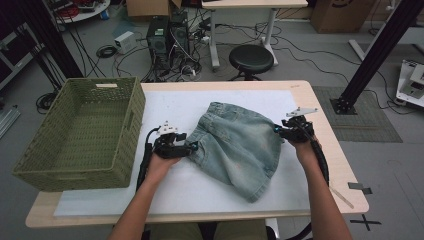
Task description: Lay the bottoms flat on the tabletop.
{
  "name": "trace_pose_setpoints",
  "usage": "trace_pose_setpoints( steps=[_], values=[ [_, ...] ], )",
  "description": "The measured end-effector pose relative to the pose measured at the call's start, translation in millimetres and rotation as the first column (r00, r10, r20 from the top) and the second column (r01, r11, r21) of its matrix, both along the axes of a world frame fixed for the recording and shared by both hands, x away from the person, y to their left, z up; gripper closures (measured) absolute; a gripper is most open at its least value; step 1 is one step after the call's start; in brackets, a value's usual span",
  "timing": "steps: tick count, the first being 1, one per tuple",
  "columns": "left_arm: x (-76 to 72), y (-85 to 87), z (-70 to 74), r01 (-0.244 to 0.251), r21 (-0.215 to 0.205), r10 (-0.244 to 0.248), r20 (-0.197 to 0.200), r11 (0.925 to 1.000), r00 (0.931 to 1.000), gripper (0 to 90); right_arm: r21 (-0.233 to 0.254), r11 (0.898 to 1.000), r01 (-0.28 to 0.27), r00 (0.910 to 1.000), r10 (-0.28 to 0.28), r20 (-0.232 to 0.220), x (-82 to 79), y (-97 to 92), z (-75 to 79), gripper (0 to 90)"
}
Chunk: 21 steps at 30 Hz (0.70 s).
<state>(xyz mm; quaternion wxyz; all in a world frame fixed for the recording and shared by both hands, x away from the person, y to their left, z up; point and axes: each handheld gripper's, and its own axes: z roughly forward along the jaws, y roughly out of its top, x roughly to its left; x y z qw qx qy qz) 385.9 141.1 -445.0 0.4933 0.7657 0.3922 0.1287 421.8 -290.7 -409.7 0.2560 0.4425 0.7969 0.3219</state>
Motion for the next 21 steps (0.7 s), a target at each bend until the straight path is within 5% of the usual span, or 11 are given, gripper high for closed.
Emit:
trace_pose_setpoints(
  steps=[3, 7, 10, 14, 18, 21],
  values=[
    [1.2, -6.7, -2.6, 0.008, 0.043, -0.006, -0.035, 0.999, 0.9994, 36.6, 0.004, 1.0, 0.009, 1.0, -0.009, 0.003, -2.7, -3.8, -1.7, 60.4],
    [2.4, -11.1, -4.8, -0.009, 0.086, 0.014, -0.058, 0.9963, 0.9982, 49.1, 0.013, 1.0, 0.016, 0.9999, -0.016, 0.003, -5.1, -7.5, -5.0, 56.1],
    [-0.6, -12.3, 0.1, -0.006, 0.101, 0.006, -0.002, 0.9948, 1.0, 67.1, 0.029, 0.999, 0.028, 0.9996, -0.028, -0.001, -6.2, -10.8, -6.5, 56.1],
    [-0.4, -6.1, 6.2, -0.056, 0.073, 0.052, 0.055, 0.9958, 0.9972, 74.5, 0.044, 0.998, 0.043, 0.999, -0.043, -0.009, -7.0, -15.1, -9.4, 56.2],
    [2.1, 6.9, 14.4, -0.127, 0.03, 0.124, 0.107, 0.9914, 0.9866, 76.0, 0.052, 0.998, 0.044, 0.9989, -0.043, -0.017, -8.3, -17.9, -11.3, 57.1],
    [6.4, 16.4, 18.4, -0.191, 0.021, 0.186, 0.135, 0.9814, 0.9731, 76.5, 0.059, 0.998, 0.037, 0.9992, -0.035, -0.02, -8.7, -17.2, -11.8, 57.2]
  ],
)
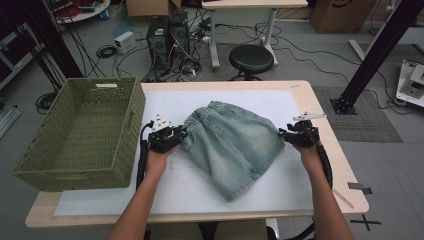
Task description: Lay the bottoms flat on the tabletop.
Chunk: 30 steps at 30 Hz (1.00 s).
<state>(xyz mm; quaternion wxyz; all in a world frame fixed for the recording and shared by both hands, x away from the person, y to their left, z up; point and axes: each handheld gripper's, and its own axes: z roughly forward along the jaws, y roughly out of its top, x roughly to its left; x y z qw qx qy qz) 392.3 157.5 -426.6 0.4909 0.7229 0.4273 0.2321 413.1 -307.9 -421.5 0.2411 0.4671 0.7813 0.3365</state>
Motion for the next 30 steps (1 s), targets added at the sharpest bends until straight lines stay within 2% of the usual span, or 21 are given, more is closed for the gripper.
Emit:
trace_pose_setpoints(
  steps=[3, 5, 7, 9, 10, 11, 12, 13, 14, 16, 18, 20, 21, 23, 24, 26, 27, 28, 30],
  values=[
    [7.0, 7.3, 3.9, -0.055, 0.002, 0.055, 0.003, 0.9985, 0.9985, 76.7, 0.001, 0.999, -0.034, 0.9993, 0.034, -0.017, 0.1, 3.9, -1.7, 56.7],
    [9.4, 8.6, 4.3, -0.064, 0.016, 0.064, 0.005, 0.9978, 0.9979, 76.6, 0.006, 0.998, -0.059, 0.9976, 0.059, -0.036, 1.0, 8.1, -4.6, 55.1],
    [11.0, 9.1, 3.2, -0.067, 0.02, 0.067, -0.003, 0.9976, 0.9978, 75.9, 0.046, 0.994, -0.095, 0.9933, 0.098, -0.062, 2.8, 11.9, -8.3, 53.0],
    [11.5, 8.2, 1.2, -0.066, 0.012, 0.067, -0.019, 0.9977, 0.9976, 72.7, 0.035, 0.992, -0.12, 0.9885, 0.123, -0.089, 4.9, 17.2, -13.1, 53.0],
    [11.2, 7.5, 0.3, -0.061, 0.012, 0.061, -0.024, 0.9981, 0.9979, 70.3, 0.03, 0.991, -0.132, 0.9845, 0.134, -0.113, 6.3, 20.2, -16.3, 55.1],
    [10.3, 6.8, -0.4, -0.061, 0.011, 0.061, -0.018, 0.9981, 0.998, 69.3, 0.025, 0.989, -0.148, 0.9795, 0.15, -0.134, 7.5, 23.2, -19.7, 62.2],
    [9.1, 6.8, -0.6, -0.057, 0.001, 0.057, -0.016, 0.9984, 0.9982, 66.7, 0.018, 0.986, -0.164, 0.9762, 0.165, -0.141, 7.9, 26.1, -21.9, 64.3],
    [8.3, 7.1, -0.4, -0.058, 0.0, 0.058, -0.013, 0.9983, 0.9983, 63.3, 0.008, 0.984, -0.18, 0.9745, 0.18, -0.135, 7.1, 28.3, -20.7, 75.9],
    [7.5, 7.7, 0.0, -0.058, -0.005, 0.058, -0.008, 0.9983, 0.9983, 61.6, -0.026, 0.983, -0.181, 0.977, 0.177, -0.119, 5.2, 30.4, -19.1, 80.8],
    [5.8, 9.2, 0.6, -0.051, -0.03, 0.051, -0.001, 0.9983, 0.9987, 53.3, -0.075, 0.981, -0.179, 0.9795, 0.17, -0.108, 2.5, 32.1, -16.6, 82.4],
    [3.4, 9.5, 0.9, -0.031, -0.03, 0.031, -0.001, 0.9991, 0.9995, 48.5, -0.117, 0.984, -0.137, 0.9878, 0.127, -0.09, -1.7, 29.5, -12.7, 82.8],
    [0.9, 9.2, 0.8, -0.018, -0.033, 0.018, 0.004, 0.9993, 0.9998, 46.2, -0.122, 0.99, -0.069, 0.9957, 0.061, -0.07, -6.3, 19.9, -7.7, 82.9],
    [0.0, 8.8, 0.7, -0.012, -0.04, 0.012, 0.005, 0.9991, 0.9999, 45.5, -0.138, 0.989, -0.044, 0.9972, 0.035, -0.067, -7.8, 17.2, -6.4, 82.9],
    [-1.2, 7.7, 0.4, 0.01, -0.044, -0.01, 0.005, 0.999, 0.9999, 45.4, -0.21, 0.978, -0.008, 0.9978, -0.006, -0.066, -12.3, 12.3, -4.6, 82.8],
    [-1.9, 6.2, 0.1, 0.016, -0.042, -0.016, 0.002, 0.999, 0.9999, 45.3, -0.226, 0.974, -0.005, 0.9973, -0.012, -0.073, -14.1, 10.6, -5.5, 82.8],
    [-2.7, 4.6, -0.8, 0.026, -0.047, -0.026, -0.004, 0.9986, 0.9996, 44.1, -0.296, 0.955, -0.014, 0.9978, -0.006, -0.066, -16.4, 10.4, -8.3, 82.8],
    [-3.4, 3.7, -1.4, 0.031, -0.05, -0.031, -0.011, 0.9983, 0.9994, 43.5, -0.323, 0.946, 0.002, 0.9978, -0.024, -0.062, -17.0, 11.5, -8.9, 82.8],
    [-4.3, 3.0, -2.2, 0.038, -0.048, -0.039, -0.015, 0.9981, 0.9991, 43.4, -0.348, 0.937, 0.018, 0.9975, -0.041, -0.057, -16.7, 12.6, -9.2, 82.8],
    [-5.3, 1.1, -3.4, 0.057, -0.044, -0.058, -0.035, 0.9974, 0.9977, 41.9, -0.362, 0.932, 0.029, 0.9962, -0.057, -0.066, -14.8, 14.8, -9.3, 82.0]
  ],
)
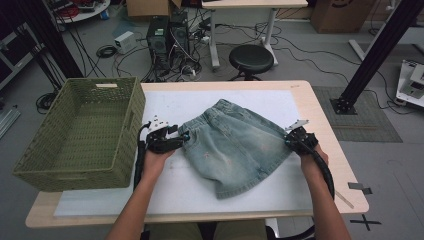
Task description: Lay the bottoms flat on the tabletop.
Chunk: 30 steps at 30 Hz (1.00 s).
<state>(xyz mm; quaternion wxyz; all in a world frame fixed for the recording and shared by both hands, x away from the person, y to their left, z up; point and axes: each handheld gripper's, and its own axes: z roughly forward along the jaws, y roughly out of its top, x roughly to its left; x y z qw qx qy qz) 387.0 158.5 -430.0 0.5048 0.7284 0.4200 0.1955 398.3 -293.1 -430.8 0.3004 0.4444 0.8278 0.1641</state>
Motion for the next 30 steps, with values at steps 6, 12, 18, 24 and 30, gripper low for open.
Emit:
trace_pose_setpoints(
  steps=[6, 12, 18, 24, 30],
  values=[
    [1.2, -6.6, -7.8, 0.037, 0.025, -0.035, -0.074, 0.999, 0.9966, 41.3, 0.032, 0.997, -0.074, 0.9934, 0.071, 0.09, -2.7, 8.7, 10.0, 55.9],
    [4.4, -16.1, -12.8, 0.042, 0.091, -0.031, -0.124, 0.995, 0.9918, 38.0, 0.095, 0.988, -0.125, 0.9853, 0.112, 0.129, -4.6, 10.9, 13.5, 54.7],
    [4.0, -28.2, -16.5, 0.037, 0.185, -0.026, -0.063, 0.9819, 0.9976, 40.9, 0.159, 0.976, -0.149, 0.983, 0.129, 0.131, -4.9, 12.0, 13.5, 54.7],
    [4.0, -32.2, -16.8, 0.046, 0.216, -0.04, -0.034, 0.9754, 0.9986, 66.5, 0.271, 0.952, -0.146, 0.9851, 0.114, 0.128, -4.6, 7.9, 10.2, 53.5],
    [3.7, -37.0, -17.2, 0.063, 0.219, -0.061, -0.016, 0.9737, 0.998, 83.7, 0.326, 0.934, -0.145, 0.9866, 0.111, 0.12, -6.6, 3.4, 7.2, 51.7]
  ],
)
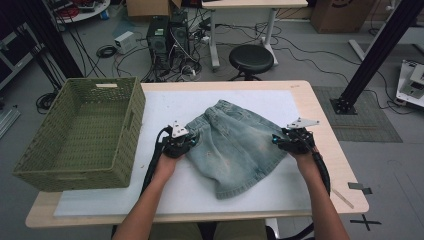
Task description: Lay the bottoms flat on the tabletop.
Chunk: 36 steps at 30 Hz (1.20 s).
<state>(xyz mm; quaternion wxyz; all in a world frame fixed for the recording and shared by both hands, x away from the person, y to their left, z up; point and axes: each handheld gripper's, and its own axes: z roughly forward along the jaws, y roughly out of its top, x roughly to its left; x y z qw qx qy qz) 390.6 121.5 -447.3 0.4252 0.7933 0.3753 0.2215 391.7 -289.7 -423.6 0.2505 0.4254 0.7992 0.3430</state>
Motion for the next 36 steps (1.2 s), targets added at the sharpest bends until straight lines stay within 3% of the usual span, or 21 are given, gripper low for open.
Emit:
trace_pose_setpoints(
  steps=[3, 7, 11, 14, 17, 22, 23, 31, 34, 36],
  values=[
    [2.2, 5.8, 3.7, -0.04, -0.06, 0.041, 0.023, 0.9974, 0.9989, 83.9, 0.009, 1.0, -0.008, 1.0, 0.008, -0.004, -1.6, -0.9, -1.8, 52.0],
    [9.4, 14.7, 13.9, -0.079, -0.092, 0.084, 0.046, 0.9926, 0.9954, 84.0, 0.027, 1.0, -0.014, 0.9999, 0.014, -0.001, -5.4, 0.3, -3.9, 52.5],
    [18.8, 23.0, 18.6, -0.145, -0.12, 0.154, 0.075, 0.9821, 0.9851, 84.1, 0.034, 0.999, -0.033, 0.9993, 0.034, -0.013, -6.8, 3.6, -6.5, 55.3],
    [24.2, 27.5, 15.1, -0.18, -0.145, 0.187, 0.038, 0.973, 0.9816, 83.8, 0.035, 0.998, -0.055, 0.9982, 0.056, -0.021, -7.6, 8.7, -5.9, 55.2],
    [21.9, 22.3, 10.2, -0.167, -0.12, 0.173, 0.037, 0.9786, 0.9842, 80.5, 0.043, 0.996, -0.073, 0.9971, 0.074, -0.02, -7.1, 14.4, -4.5, 53.2],
    [18.7, 21.9, 12.0, -0.162, -0.161, 0.167, 0.016, 0.9734, 0.9858, 48.5, 0.056, 0.994, -0.099, 0.9942, 0.101, -0.037, 1.3, 27.6, -2.4, 50.5],
    [17.0, 22.4, 12.9, -0.152, -0.175, 0.158, 0.021, 0.9728, 0.9872, 46.4, 0.057, 0.992, -0.111, 0.9926, 0.113, -0.045, 4.3, 30.8, -2.2, 50.3],
    [7.7, 26.8, 20.9, -0.101, -0.201, 0.115, 0.062, 0.9743, 0.9914, 42.6, 0.141, 0.971, -0.191, 0.9766, 0.203, -0.072, 31.2, 63.7, 8.1, 45.8],
    [6.5, 29.5, 22.0, -0.087, -0.211, 0.102, 0.064, 0.9737, 0.9927, 42.6, 0.174, 0.956, -0.236, 0.9654, 0.251, -0.07, 39.9, 82.6, 14.7, 43.3],
    [6.2, 31.1, 21.8, -0.078, -0.21, 0.092, 0.058, 0.9746, 0.9941, 42.6, 0.17, 0.949, -0.264, 0.9568, 0.28, -0.077, 45.1, 96.8, 16.8, 43.3]
  ],
)
